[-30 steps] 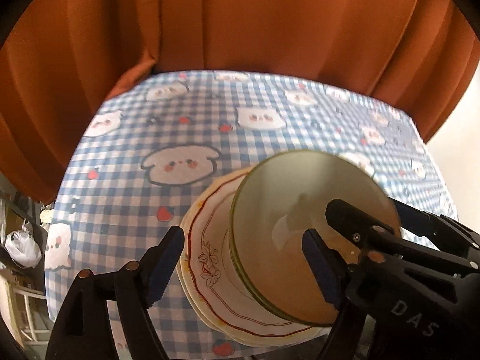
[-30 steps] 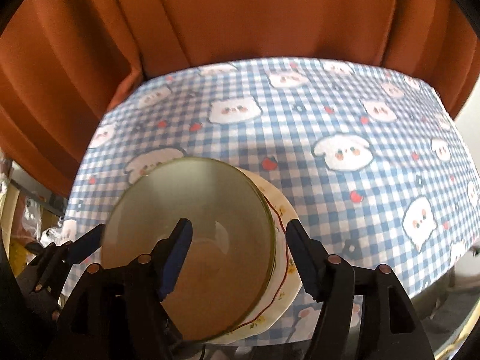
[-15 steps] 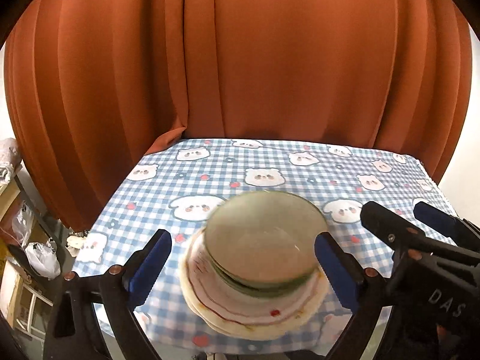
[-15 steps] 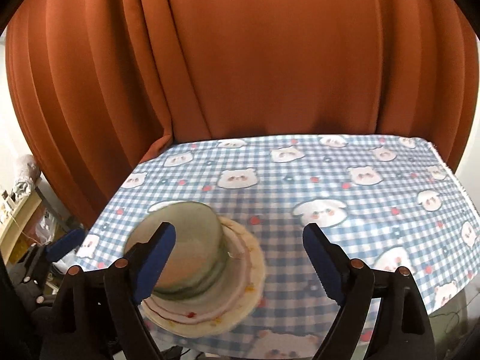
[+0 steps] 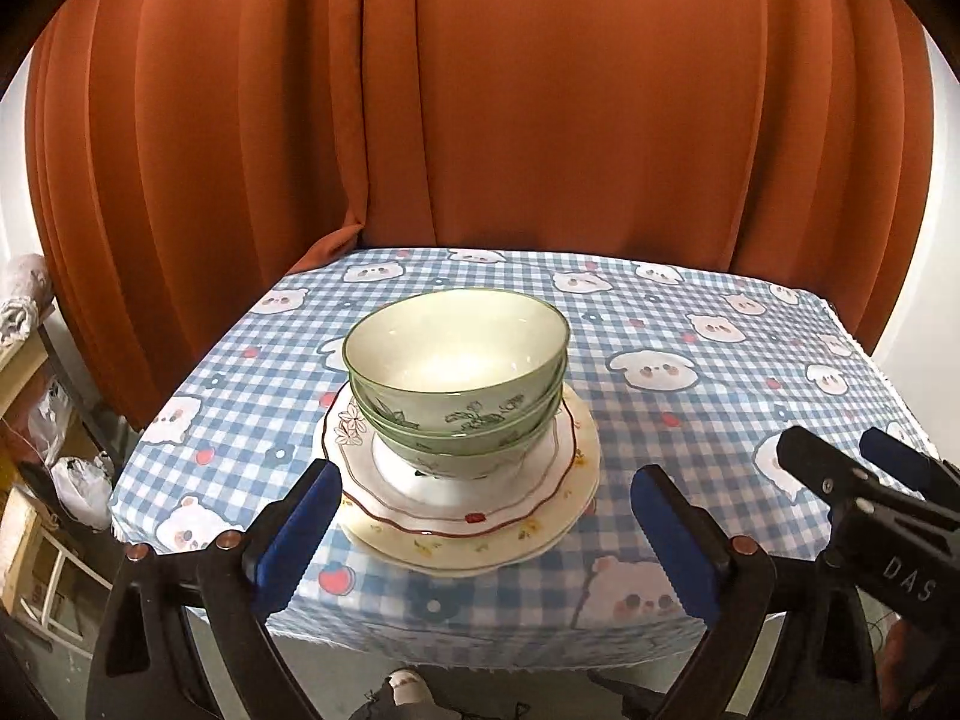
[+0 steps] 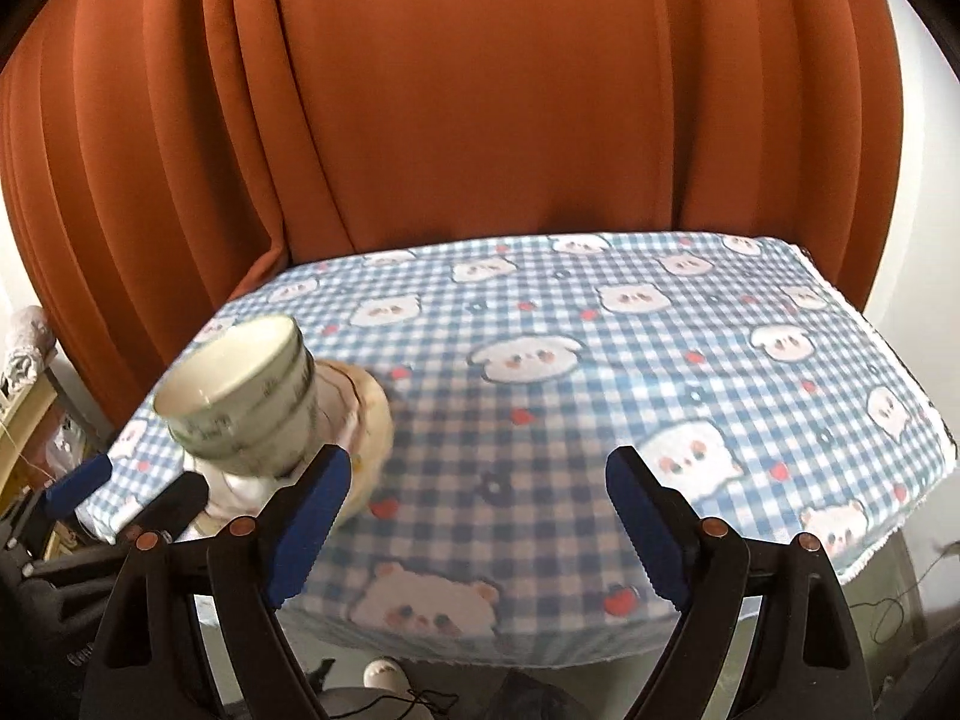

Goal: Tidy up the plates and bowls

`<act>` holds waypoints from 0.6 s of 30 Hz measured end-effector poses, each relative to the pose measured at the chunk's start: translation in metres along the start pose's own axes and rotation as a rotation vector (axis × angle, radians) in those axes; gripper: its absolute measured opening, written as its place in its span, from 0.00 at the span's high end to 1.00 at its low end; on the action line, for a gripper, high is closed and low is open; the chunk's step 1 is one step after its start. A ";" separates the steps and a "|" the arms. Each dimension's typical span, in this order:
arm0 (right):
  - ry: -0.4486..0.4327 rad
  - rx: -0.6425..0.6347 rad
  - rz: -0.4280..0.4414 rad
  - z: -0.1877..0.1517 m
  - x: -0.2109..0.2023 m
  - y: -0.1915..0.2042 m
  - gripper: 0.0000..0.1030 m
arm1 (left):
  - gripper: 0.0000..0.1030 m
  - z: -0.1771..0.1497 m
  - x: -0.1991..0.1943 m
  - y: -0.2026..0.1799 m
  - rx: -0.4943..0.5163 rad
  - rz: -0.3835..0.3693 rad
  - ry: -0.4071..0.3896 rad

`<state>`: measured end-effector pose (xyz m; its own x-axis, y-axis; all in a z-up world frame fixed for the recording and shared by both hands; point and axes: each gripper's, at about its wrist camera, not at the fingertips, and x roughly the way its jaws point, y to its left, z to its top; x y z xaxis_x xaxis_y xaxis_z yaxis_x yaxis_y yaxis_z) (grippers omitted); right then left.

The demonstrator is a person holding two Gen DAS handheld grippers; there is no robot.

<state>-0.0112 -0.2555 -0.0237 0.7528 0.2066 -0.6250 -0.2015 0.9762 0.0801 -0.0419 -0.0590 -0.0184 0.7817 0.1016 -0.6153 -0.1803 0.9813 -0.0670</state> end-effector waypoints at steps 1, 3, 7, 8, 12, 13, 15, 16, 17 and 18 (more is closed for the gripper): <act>0.000 0.005 0.001 -0.002 -0.001 -0.002 0.14 | 0.05 -0.001 -0.001 -0.001 0.002 -0.001 0.001; -0.005 0.010 -0.002 -0.003 -0.005 -0.004 0.14 | 0.05 -0.004 -0.004 -0.004 0.006 -0.004 0.003; -0.008 0.008 -0.009 -0.006 -0.010 -0.005 0.14 | 0.05 -0.005 -0.006 -0.006 0.009 -0.005 0.002; -0.005 0.010 -0.007 -0.007 -0.011 -0.006 0.14 | 0.05 -0.004 -0.007 -0.005 0.005 -0.005 0.003; -0.002 0.006 -0.009 -0.008 -0.013 -0.005 0.14 | 0.05 -0.004 -0.008 -0.005 0.004 0.000 0.001; -0.004 0.004 -0.012 -0.008 -0.013 -0.006 0.14 | 0.05 -0.005 -0.009 -0.006 0.005 0.001 0.001; -0.003 0.003 -0.021 -0.008 -0.014 -0.006 0.14 | 0.05 -0.005 -0.008 -0.008 0.008 -0.002 0.006; -0.001 0.004 -0.024 -0.008 -0.014 -0.007 0.14 | 0.05 -0.006 -0.008 -0.008 0.007 -0.003 0.007; 0.001 0.007 -0.024 -0.008 -0.013 -0.008 0.14 | 0.05 -0.006 -0.007 -0.009 0.009 -0.005 0.009; 0.003 0.010 -0.024 -0.009 -0.013 -0.009 0.14 | 0.05 -0.006 -0.007 -0.010 0.011 -0.004 0.010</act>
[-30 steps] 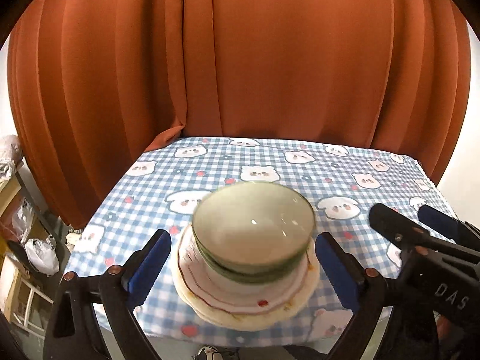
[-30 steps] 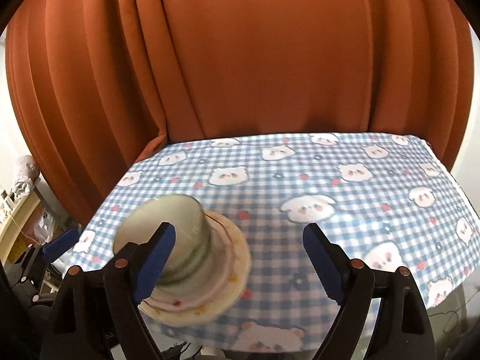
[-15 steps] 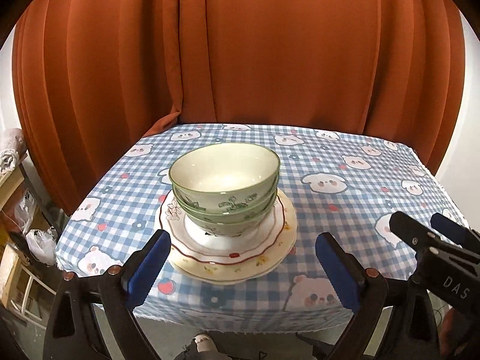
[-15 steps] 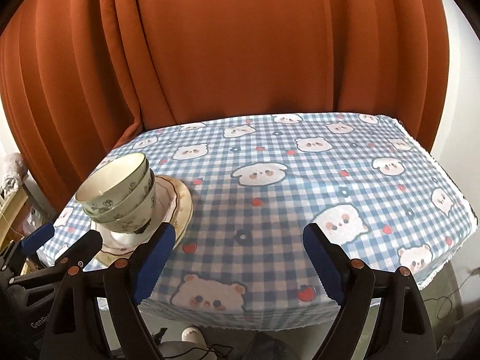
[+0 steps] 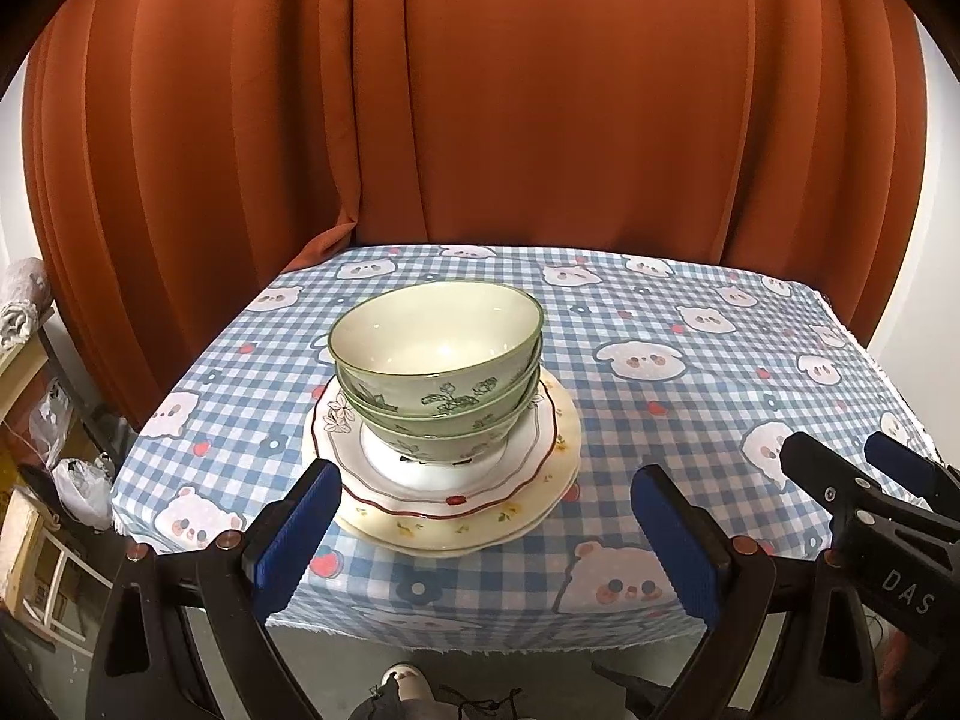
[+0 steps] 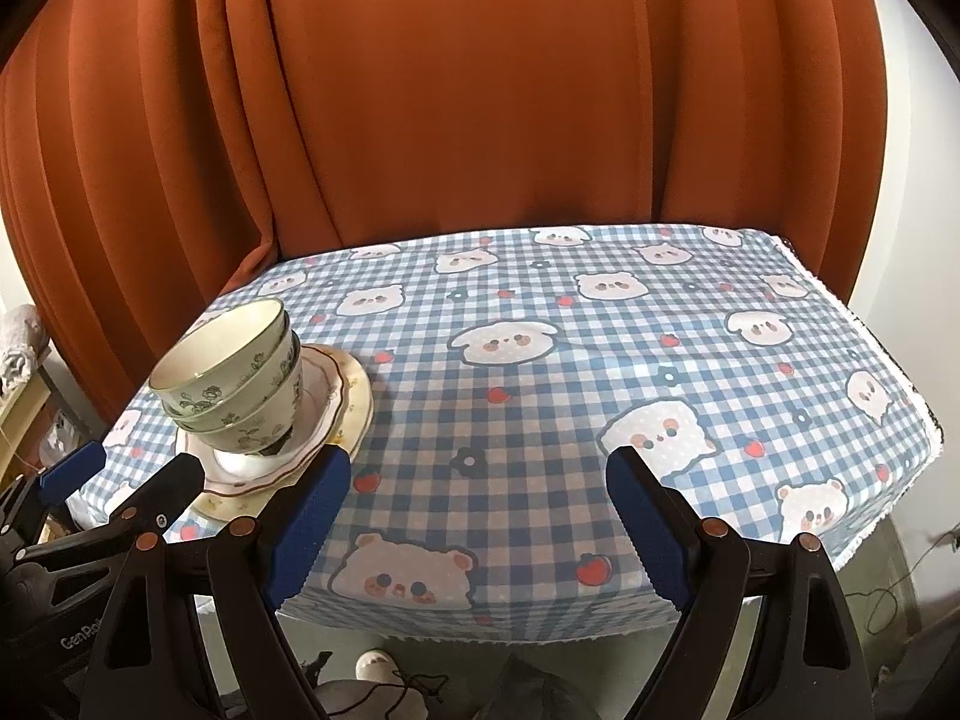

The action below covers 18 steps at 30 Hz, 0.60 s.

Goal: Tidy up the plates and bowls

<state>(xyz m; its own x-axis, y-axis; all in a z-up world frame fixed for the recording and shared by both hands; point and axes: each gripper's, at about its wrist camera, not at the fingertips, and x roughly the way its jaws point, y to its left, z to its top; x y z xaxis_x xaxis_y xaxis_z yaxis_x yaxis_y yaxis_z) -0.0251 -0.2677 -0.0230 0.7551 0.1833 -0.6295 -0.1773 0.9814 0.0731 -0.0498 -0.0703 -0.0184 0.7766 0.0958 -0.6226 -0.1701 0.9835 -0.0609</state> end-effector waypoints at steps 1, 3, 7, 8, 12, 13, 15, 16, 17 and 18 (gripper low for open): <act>0.001 0.002 -0.001 0.000 0.000 -0.001 0.14 | 0.05 0.000 0.000 -0.001 0.002 0.000 0.000; 0.002 0.006 -0.001 0.000 0.001 -0.002 0.14 | 0.05 0.000 0.000 -0.001 0.005 0.001 -0.001; -0.002 0.008 -0.002 0.001 0.001 -0.004 0.13 | 0.05 0.001 0.000 -0.002 0.010 0.004 -0.003; -0.003 0.010 -0.002 0.001 0.001 -0.004 0.13 | 0.05 0.002 0.001 -0.003 0.012 0.007 -0.003; -0.005 0.013 0.000 0.001 0.001 -0.006 0.13 | 0.05 0.002 0.001 -0.004 0.014 0.008 -0.003; -0.005 0.014 0.001 0.001 0.001 -0.006 0.13 | 0.05 0.003 0.001 -0.004 0.014 0.009 -0.003; -0.004 0.011 0.002 0.001 0.002 -0.006 0.13 | 0.05 0.003 0.001 -0.004 0.014 0.016 -0.002; -0.004 0.010 0.002 0.002 0.001 -0.006 0.13 | 0.05 0.003 0.002 -0.004 0.013 0.018 -0.002; -0.004 0.008 0.002 0.002 0.002 -0.006 0.13 | 0.05 0.004 0.002 -0.004 0.013 0.015 -0.003; -0.004 0.007 0.001 0.002 0.002 -0.006 0.13 | 0.05 0.004 0.002 -0.004 0.012 0.014 -0.003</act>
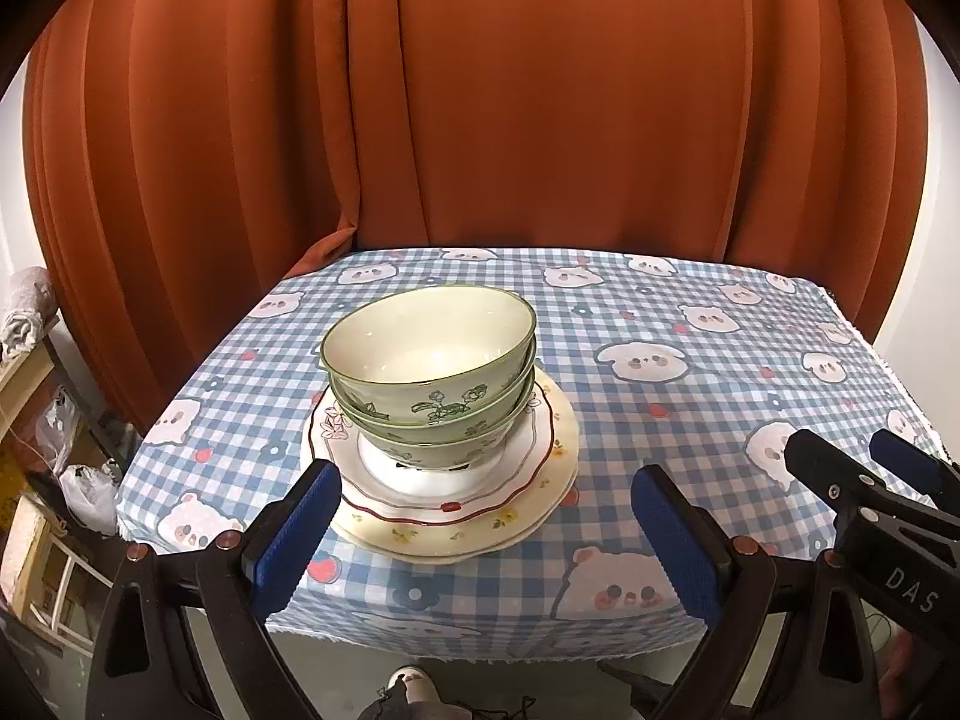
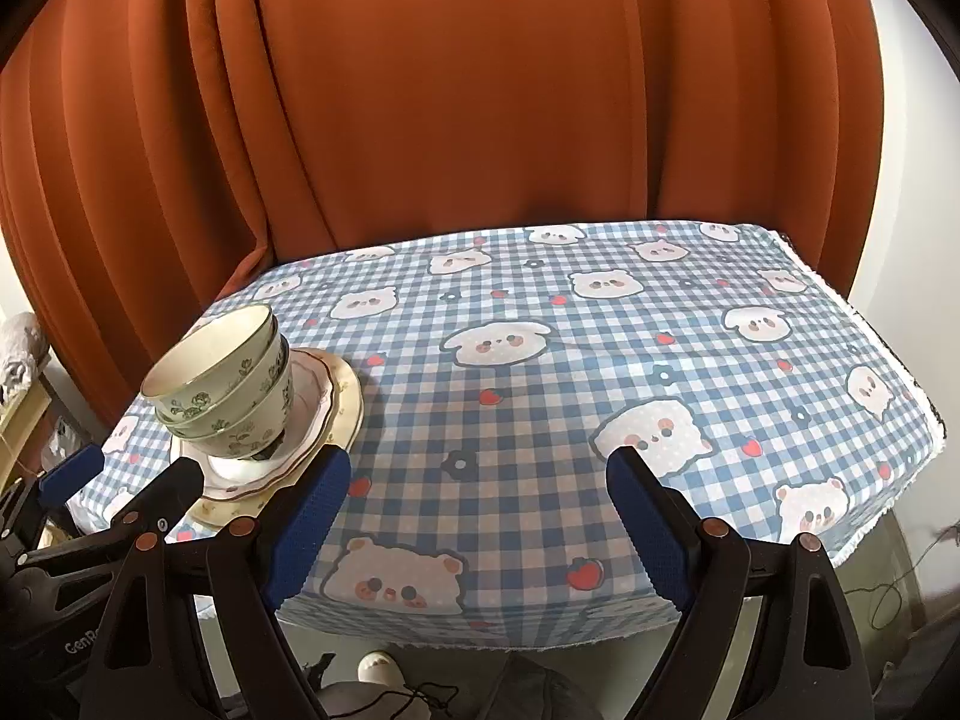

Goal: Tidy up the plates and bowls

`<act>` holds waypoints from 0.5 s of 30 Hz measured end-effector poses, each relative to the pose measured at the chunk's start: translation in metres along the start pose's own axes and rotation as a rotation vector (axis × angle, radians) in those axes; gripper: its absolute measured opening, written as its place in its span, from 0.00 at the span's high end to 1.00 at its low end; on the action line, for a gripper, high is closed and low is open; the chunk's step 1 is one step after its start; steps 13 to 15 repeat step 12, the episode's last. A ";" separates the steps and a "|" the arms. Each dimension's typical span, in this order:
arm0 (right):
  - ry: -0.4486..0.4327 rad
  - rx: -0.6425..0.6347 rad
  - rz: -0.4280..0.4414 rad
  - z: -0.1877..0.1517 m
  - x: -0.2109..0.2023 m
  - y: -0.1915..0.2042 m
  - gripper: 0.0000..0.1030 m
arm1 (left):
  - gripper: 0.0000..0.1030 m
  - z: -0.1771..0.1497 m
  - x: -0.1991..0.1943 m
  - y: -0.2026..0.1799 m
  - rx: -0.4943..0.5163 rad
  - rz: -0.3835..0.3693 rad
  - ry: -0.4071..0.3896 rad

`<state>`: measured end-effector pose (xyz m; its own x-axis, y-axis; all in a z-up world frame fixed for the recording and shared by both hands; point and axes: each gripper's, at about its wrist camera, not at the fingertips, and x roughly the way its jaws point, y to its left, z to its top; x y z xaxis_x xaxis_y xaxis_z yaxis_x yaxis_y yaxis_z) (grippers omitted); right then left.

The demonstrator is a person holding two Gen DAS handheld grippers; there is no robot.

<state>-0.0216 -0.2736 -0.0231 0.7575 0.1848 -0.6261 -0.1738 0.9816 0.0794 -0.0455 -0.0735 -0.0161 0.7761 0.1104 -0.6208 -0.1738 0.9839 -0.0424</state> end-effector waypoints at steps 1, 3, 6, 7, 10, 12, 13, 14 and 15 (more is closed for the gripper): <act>-0.001 0.000 0.000 0.000 0.000 0.000 0.13 | 0.05 0.000 0.000 0.000 0.000 0.000 0.000; -0.001 0.000 -0.003 0.001 0.000 -0.001 0.13 | 0.04 0.000 0.000 -0.001 0.001 0.003 0.001; 0.001 0.001 -0.007 0.001 0.001 -0.001 0.13 | 0.04 0.000 0.000 -0.001 0.003 0.002 0.001; 0.000 0.001 -0.008 0.001 0.000 -0.002 0.13 | 0.04 0.000 0.000 0.000 0.004 -0.001 0.001; -0.002 0.004 -0.013 0.001 0.000 -0.003 0.13 | 0.04 0.000 -0.001 -0.001 0.006 -0.009 -0.002; 0.000 0.005 -0.017 0.001 0.001 -0.003 0.13 | 0.04 0.000 0.000 -0.001 0.008 -0.010 0.000; 0.000 0.005 -0.017 0.001 0.001 -0.003 0.13 | 0.04 0.000 0.000 -0.001 0.008 -0.010 0.000; 0.000 0.005 -0.017 0.001 0.001 -0.003 0.13 | 0.04 0.000 0.000 -0.001 0.008 -0.010 0.000; 0.000 0.005 -0.017 0.001 0.001 -0.003 0.13 | 0.04 0.000 0.000 -0.001 0.008 -0.010 0.000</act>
